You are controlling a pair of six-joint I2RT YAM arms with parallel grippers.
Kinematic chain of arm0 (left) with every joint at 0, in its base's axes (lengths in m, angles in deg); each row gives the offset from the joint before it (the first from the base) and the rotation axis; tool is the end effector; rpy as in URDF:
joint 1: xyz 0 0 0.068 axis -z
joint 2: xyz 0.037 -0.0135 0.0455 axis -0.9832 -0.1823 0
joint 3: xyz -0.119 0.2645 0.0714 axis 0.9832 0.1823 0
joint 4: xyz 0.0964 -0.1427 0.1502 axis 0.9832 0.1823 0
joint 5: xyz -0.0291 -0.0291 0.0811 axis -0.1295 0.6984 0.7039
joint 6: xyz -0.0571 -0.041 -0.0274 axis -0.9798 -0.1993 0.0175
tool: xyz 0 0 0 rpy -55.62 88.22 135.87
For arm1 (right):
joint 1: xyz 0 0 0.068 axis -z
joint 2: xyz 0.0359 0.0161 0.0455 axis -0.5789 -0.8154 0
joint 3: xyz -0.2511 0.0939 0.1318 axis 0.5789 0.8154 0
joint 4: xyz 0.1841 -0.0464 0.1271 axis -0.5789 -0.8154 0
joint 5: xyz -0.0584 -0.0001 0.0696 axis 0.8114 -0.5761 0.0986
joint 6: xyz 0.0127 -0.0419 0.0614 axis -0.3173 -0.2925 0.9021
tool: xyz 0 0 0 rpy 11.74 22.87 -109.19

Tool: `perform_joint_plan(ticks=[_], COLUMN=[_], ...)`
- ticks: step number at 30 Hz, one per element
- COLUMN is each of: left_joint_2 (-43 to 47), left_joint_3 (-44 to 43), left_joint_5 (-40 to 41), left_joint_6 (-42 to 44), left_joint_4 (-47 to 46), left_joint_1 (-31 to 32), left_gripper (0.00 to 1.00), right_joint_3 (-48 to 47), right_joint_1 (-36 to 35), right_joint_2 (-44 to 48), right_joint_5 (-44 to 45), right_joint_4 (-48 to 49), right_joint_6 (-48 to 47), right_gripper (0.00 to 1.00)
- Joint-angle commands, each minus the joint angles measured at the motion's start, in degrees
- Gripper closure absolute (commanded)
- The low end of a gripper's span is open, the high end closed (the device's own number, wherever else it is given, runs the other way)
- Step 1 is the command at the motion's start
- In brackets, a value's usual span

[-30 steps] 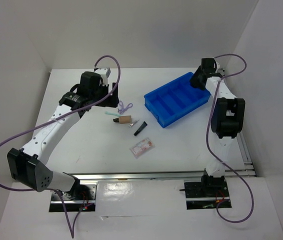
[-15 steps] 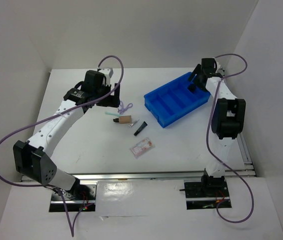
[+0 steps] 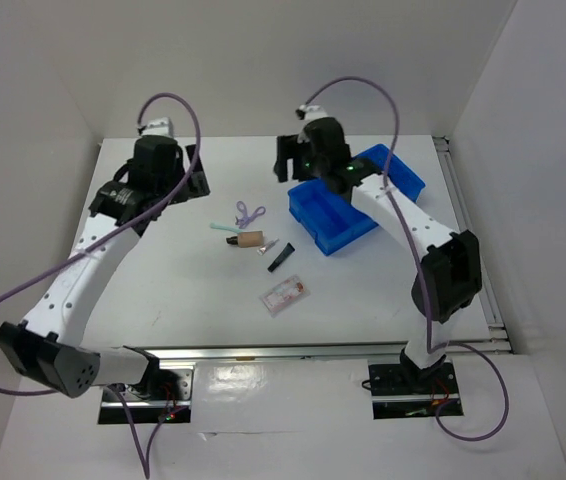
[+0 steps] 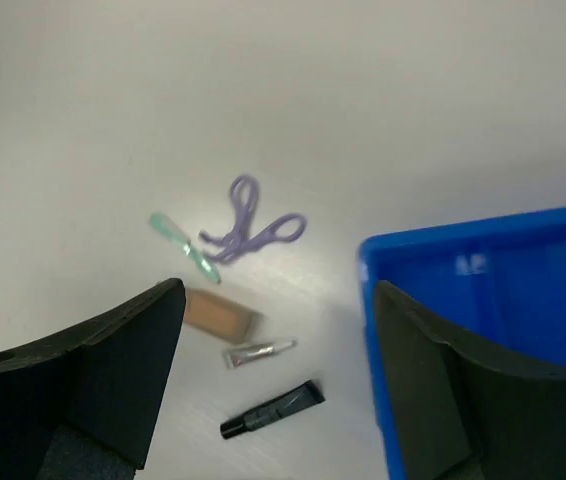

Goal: Organize the makeup

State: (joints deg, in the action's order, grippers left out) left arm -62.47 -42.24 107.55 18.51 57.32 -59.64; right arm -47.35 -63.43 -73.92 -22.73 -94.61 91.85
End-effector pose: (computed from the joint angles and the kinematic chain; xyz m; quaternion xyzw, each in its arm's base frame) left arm 0.2578 -0.0711 0.4110 -0.1422 0.8558 -0.0621 0.4935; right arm 0.3666 0.1926 0.3742 -0.0902 0.8409 0.1777 0.5032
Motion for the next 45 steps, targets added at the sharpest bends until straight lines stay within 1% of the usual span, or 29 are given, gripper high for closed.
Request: perform_joint_plan(ticks=[1,4,5,8,9,10,12,14,17,21,27,31,33,35,36,40,41,42,43,45], left_joint_2=[5.7,8.4,9.7,11.7,12.3,12.3,12.9,12.9,12.3,11.7,11.7,12.3,12.3,12.3,12.3,12.3,12.3,12.3,12.3,12.3], left_joint_3=[-2.9,-2.4,-1.8,-1.2,-1.2,-1.2,-1.2,-1.2,-1.2,-1.2,-1.2,-0.7,-0.7,-0.7,-0.7,-0.7,-0.7,-0.2,-0.1,-0.1], left_joint_5=[7.1,8.6,9.9,11.9,11.9,12.4,12.4,12.4,11.9,11.9,11.9,12.4,12.9,12.9,12.9,12.9,12.9,12.9,12.9,12.9], left_joint_6=[-5.9,-7.1,-8.2,-9.5,-9.5,-9.5,-9.5,-9.0,-9.0,-8.4,-7.8,-7.3,-7.3,-7.3,-7.3,-7.3,-7.3,-7.3,-7.3,-7.3], left_joint_4=[1.2,1.2,1.2,1.2,1.2,0.6,0.6,0.6,0.6,1.1,1.1,0.5,0.0,0.0,0.0,0.0,0.0,0.0,0.0,0.0], left_joint_1=[-1.6,-2.1,-2.1,-2.1,-2.1,-2.1,-2.1,-2.1,-2.6,-2.6,-2.6,-2.6,-2.6,-2.6,-2.6,-2.6,-2.6,-2.6,-2.6,-2.6], left_gripper=[0.01,0.02,0.02,0.02,0.02,0.02,0.02,0.02,0.02,0.02,0.02,0.02,0.02,0.02,0.02,0.02,0.02,0.02,0.02,0.02], right_joint_3=[1.0,-3.1,-5.1,-6.5,-6.5,-6.5,-6.5,-7.6,-10.1,-10.7,-14.0,-14.6,-13.9,-13.2,-12.7,-12.1,-11.5,-11.5,-11.5,-10.8], right_joint_1=[-3.9,-7.9,-9.1,-10.0,-11.4,-12.1,-13.6,-15.3,-15.9,-16.4,-17.0,-17.0,-17.0,-17.0,-17.0,-17.0,-17.6,-17.6,-17.6,-17.6], right_joint_2=[-4.6,-8.7,-11.6,-15.9,-16.4,-16.5,-18.4,-20.1,-22.4,-25.1,-29.3,-30.4,-30.4,-30.4,-30.4,-29.9,-29.3,-29.3,-29.3,-28.7], right_joint_5=[-6.3,-10.0,-10.5,-11.9,-11.9,-11.9,-10.0,-8.3,-7.7,-8.2,-4.4,-5.2,-5.8,-6.3,-6.8,-7.3,-7.3,-7.3,-7.3,-7.9], right_joint_4=[-3.3,-7.4,-8.5,-10.4,-10.4,-9.7,-9.1,-9.1,-10.2,-9.1,-9.0,-9.0,-9.0,-9.0,-9.0,-9.0,-9.0,-9.0,-9.0,-9.0], right_joint_6=[-10.2,-15.7,-17.3,-19.7,-20.4,-22.2,-24.1,-26.6,-28.4,-29.9,-31.2,-31.2,-31.2,-31.2,-31.2,-30.7,-30.7,-30.7,-30.7,-31.2], right_gripper=[0.17,0.17,0.17,0.17,0.12,0.09,0.05,0.03,0.03,0.02,0.01,0.08,0.14,0.18,0.22,0.28,0.29,0.34,0.34,0.39])
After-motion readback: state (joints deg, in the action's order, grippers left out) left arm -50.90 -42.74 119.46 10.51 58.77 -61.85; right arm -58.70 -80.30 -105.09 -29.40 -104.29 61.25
